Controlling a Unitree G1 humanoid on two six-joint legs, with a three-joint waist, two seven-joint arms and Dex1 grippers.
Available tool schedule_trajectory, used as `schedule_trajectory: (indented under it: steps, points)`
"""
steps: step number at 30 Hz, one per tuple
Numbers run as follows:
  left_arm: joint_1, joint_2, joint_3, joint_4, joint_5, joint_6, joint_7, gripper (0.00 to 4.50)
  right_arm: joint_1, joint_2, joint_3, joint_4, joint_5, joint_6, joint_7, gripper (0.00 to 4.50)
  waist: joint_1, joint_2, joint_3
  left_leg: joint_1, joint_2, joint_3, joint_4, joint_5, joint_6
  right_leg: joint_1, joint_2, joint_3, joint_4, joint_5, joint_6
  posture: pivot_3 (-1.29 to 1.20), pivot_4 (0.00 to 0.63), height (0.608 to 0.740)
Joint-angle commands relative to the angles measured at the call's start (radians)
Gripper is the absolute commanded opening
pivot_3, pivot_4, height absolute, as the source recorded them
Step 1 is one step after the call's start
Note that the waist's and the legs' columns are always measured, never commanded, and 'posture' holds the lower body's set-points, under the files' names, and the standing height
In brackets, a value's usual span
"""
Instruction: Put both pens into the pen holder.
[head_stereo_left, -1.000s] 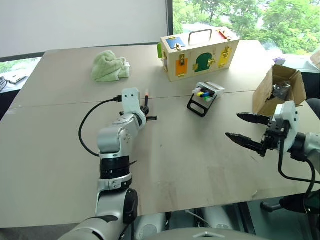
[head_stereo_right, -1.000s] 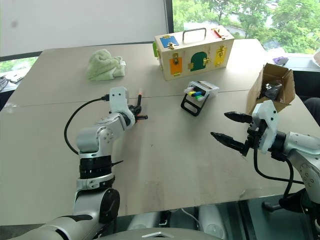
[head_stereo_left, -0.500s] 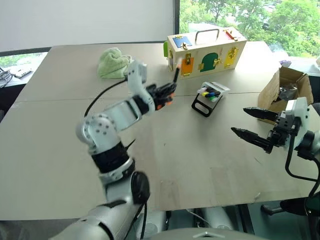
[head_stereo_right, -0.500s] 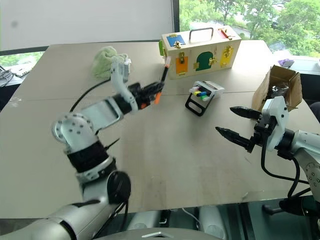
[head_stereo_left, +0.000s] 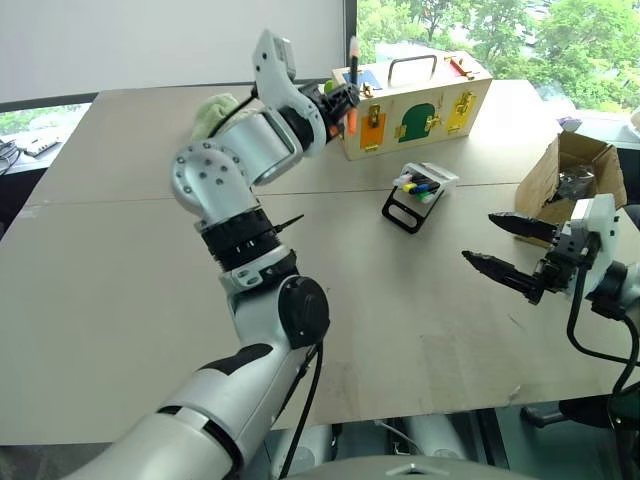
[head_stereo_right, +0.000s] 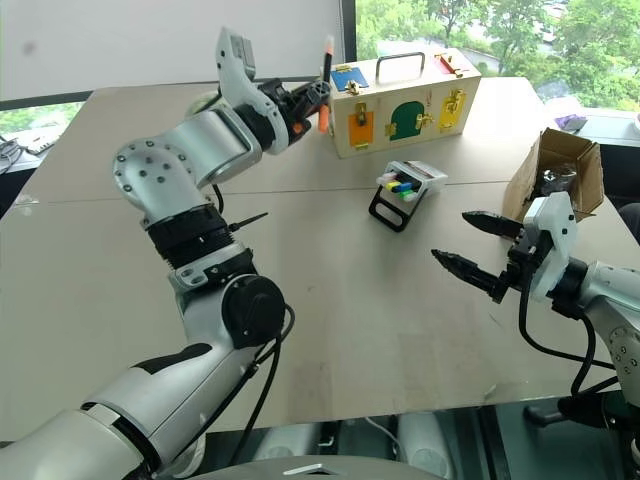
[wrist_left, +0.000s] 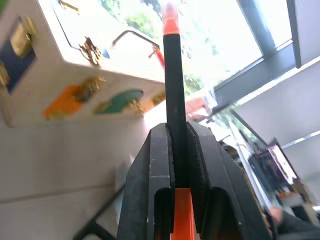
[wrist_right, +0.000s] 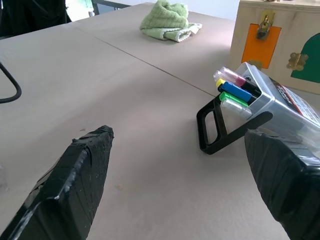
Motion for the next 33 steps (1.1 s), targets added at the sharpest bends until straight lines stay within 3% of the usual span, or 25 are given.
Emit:
schedule_trajectory:
  steps: [1, 8, 13, 17, 23, 27, 33]
  points:
    - [-0.006, 0.069, -0.156, 0.028, 0.037, -0.158, -0.137, 0.06, -0.023, 0.002, -0.018, -0.031, -0.001, -0.021, -0.008, 4.50, 0.000, 0.000, 0.001, 0.000, 0.000, 0.000, 0.000, 0.000, 0.000, 0.000, 0.000, 0.000, 0.000, 0.000, 0.000, 0.00, 0.150, 0.740]
    - [0.058, 0.277, -0.328, 0.073, 0.082, -0.393, -0.445, 0.06, -0.030, -0.002, -0.026, -0.030, -0.005, -0.006, -0.020, 4.50, -0.004, 0.002, 0.002, 0.001, 0.000, 0.000, -0.001, 0.001, -0.002, 0.000, 0.000, 0.000, 0.000, 0.000, 0.000, 0.00, 0.150, 0.740]
    - [0.324, 0.461, -0.411, -0.105, 0.000, -0.456, -0.798, 0.06, -0.088, 0.077, 0.028, -0.038, 0.026, 0.045, -0.125, 4.50, -0.018, 0.005, 0.002, 0.005, 0.000, 0.001, -0.004, 0.002, -0.004, 0.000, 0.001, 0.003, 0.001, 0.000, -0.001, 0.00, 0.150, 0.740]
    - [0.531, 0.503, -0.371, -0.273, -0.113, -0.437, -0.887, 0.06, -0.190, 0.303, 0.107, -0.049, 0.103, 0.082, -0.304, 4.50, -0.024, 0.005, 0.003, 0.003, 0.001, -0.001, -0.003, 0.002, -0.004, 0.000, 0.000, 0.002, 0.001, 0.000, -0.001, 0.00, 0.150, 0.740]
    - [0.719, 0.554, -0.357, -0.429, -0.252, -0.399, -0.951, 0.06, -0.348, 0.548, 0.172, 0.035, 0.244, 0.194, -0.486, 4.50, -0.025, 0.007, 0.004, 0.002, -0.001, -0.002, -0.002, 0.003, -0.003, -0.001, -0.002, 0.001, 0.001, 0.000, -0.001, 0.00, 0.150, 0.740]
    - [0.766, 0.591, -0.372, -0.449, -0.271, -0.402, -0.962, 0.06, -0.400, 0.614, 0.192, 0.050, 0.313, 0.239, -0.509, 4.50, -0.021, 0.007, 0.004, 0.001, -0.001, -0.005, -0.003, 0.003, -0.003, -0.001, -0.001, -0.001, 0.001, 0.000, -0.002, 0.00, 0.150, 0.740]
    - [0.801, 0.612, -0.388, -0.439, -0.263, -0.428, -0.963, 0.06, -0.461, 0.621, 0.248, 0.100, 0.296, 0.255, -0.448, 4.50, -0.028, 0.007, 0.005, 0.001, -0.002, -0.004, -0.002, 0.002, -0.002, -0.001, -0.001, -0.001, 0.002, 0.000, -0.001, 0.00, 0.150, 0.740]
